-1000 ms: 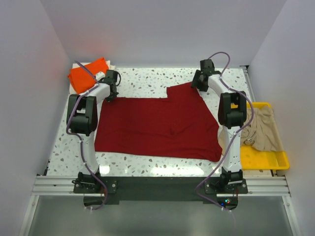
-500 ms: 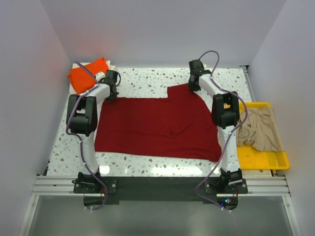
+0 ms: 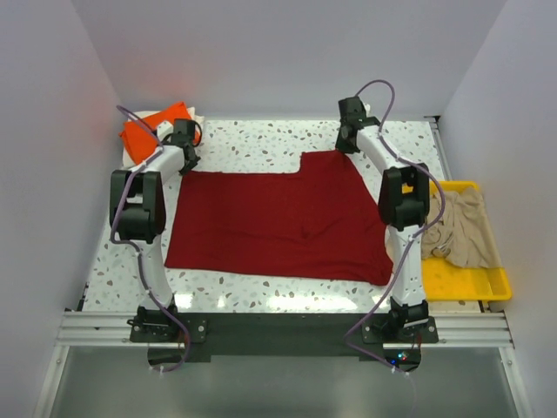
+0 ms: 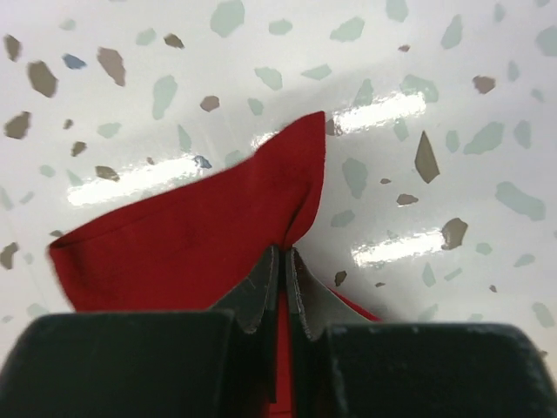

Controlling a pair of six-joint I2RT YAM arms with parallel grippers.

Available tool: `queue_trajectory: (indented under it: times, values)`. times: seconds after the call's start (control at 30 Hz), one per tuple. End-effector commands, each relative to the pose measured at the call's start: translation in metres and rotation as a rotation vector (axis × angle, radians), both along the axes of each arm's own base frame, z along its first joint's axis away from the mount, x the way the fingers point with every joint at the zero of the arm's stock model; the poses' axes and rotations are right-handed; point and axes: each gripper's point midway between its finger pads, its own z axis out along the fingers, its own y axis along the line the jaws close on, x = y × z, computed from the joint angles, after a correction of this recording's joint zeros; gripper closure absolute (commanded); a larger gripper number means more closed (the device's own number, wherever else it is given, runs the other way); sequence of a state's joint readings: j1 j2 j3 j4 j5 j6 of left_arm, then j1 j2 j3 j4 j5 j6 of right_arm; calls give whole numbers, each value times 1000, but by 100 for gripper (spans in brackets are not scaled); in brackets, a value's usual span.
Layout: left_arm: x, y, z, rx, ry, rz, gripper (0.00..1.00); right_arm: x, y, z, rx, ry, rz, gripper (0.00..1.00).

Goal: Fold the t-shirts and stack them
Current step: Fold the tshirt

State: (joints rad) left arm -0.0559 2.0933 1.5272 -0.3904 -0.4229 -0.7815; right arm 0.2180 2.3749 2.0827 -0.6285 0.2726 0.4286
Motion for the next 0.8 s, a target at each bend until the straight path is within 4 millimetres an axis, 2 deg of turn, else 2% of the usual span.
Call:
queue_trajectory:
  times: [0.0, 0.07, 0.17, 0.2, 0.33, 0.4, 0.57, 0.67, 0.77]
  values:
    - [25, 0, 55, -3, -154, -15, 100, 9, -18, 86, -2, -170, -27, 98]
    - [25, -1, 56, -9, -163, -18, 100, 6, -20, 94, 5, -180, -23, 98]
    - [26, -1, 54, -9, -161, -20, 100, 3, -17, 89, 18, -177, -10, 98]
    - [24, 1, 47, -4, -144, -6, 100, 2, -17, 86, 19, -166, -8, 98]
    - [20, 3, 28, -3, -91, 32, 72, -1, -14, 75, 36, -150, 4, 98]
    - [21, 2, 19, -5, -76, 41, 65, -2, -11, 69, 42, -141, 11, 98]
    - [28, -10, 12, -46, -95, 11, 60, 0, -8, 61, 56, -136, 20, 98]
    - [39, -18, 20, -53, -142, -12, 60, 1, -6, 58, 65, -134, 21, 98]
    - [46, -20, 19, -46, -137, -5, 60, 1, -7, 53, 69, -129, 19, 98]
